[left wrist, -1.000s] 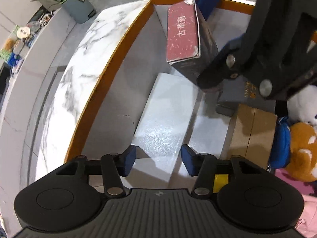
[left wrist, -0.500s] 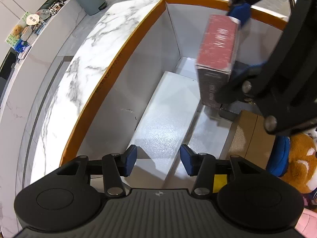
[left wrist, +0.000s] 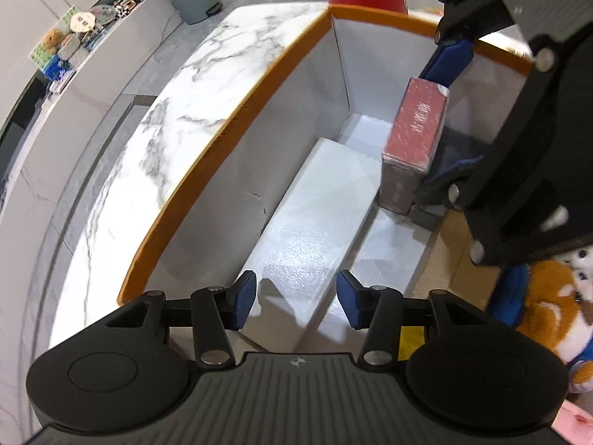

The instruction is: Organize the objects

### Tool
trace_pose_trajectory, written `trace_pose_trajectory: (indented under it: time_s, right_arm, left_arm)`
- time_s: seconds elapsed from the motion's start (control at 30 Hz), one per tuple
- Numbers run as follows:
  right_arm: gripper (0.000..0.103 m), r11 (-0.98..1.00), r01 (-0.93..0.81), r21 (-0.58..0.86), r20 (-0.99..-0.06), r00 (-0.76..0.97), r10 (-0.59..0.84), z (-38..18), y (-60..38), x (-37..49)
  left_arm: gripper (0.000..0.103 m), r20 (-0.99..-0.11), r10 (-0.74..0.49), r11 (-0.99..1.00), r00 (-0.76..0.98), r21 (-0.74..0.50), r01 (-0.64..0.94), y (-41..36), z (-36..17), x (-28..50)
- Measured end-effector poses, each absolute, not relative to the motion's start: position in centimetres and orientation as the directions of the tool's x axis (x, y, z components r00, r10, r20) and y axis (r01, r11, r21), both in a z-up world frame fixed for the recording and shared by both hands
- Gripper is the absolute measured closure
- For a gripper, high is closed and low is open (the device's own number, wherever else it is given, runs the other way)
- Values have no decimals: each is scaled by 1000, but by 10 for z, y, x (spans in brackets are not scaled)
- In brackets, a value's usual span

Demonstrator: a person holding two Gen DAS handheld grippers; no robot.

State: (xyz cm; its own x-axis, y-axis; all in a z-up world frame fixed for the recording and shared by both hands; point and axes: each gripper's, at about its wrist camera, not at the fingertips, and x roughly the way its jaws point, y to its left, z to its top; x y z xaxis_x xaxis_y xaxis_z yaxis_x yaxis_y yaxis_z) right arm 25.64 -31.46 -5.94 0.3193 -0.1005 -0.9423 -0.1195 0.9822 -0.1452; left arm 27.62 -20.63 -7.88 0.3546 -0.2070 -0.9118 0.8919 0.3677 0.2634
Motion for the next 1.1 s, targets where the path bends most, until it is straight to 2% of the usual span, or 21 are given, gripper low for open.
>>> trace_pose_trajectory:
  time_s: [0.27, 0.4, 0.57, 0.7, 0.8, 0.87, 1.0, 1.1]
  right_arm:
    - [38, 982, -114, -148, -935, 339, -101, -45, -315, 246]
    - [30, 984, -96, -149, -910, 402, -99, -19, -314, 229]
    - [30, 994, -55, -98, -864, 500, -57, 23, -310, 194]
    - [29, 998, -42, -48, -797, 603, -14, 56, -298, 146]
    - [24, 998, -44, -36, -730, 683, 3, 75, -283, 103]
    - [21, 999, -46, -24, -683, 730, 18, 84, -274, 76]
    - [17, 999, -45, -5, -592, 805, 33, 90, -249, 26]
    - [13, 997, -43, 56, -527, 847, 66, 86, -233, -7]
  left_arm:
    - [46, -893, -253, 383, 371, 260, 886, -199, -52, 255]
    - [43, -866, -297, 413, 403, 263, 872, -195, -30, 244]
    - [41, -813, -339, 508, 474, 266, 819, -177, 5, 215]
    - [38, -730, -395, 653, 557, 203, 730, -151, 34, 183]
    - [29, -652, -431, 732, 624, 151, 664, -124, 59, 146]
    - [27, -596, -426, 774, 681, 150, 615, -102, 77, 116]
    - [15, -505, -403, 841, 763, 124, 526, -73, 88, 66]
    - [14, -459, -378, 873, 804, 113, 475, -56, 88, 33]
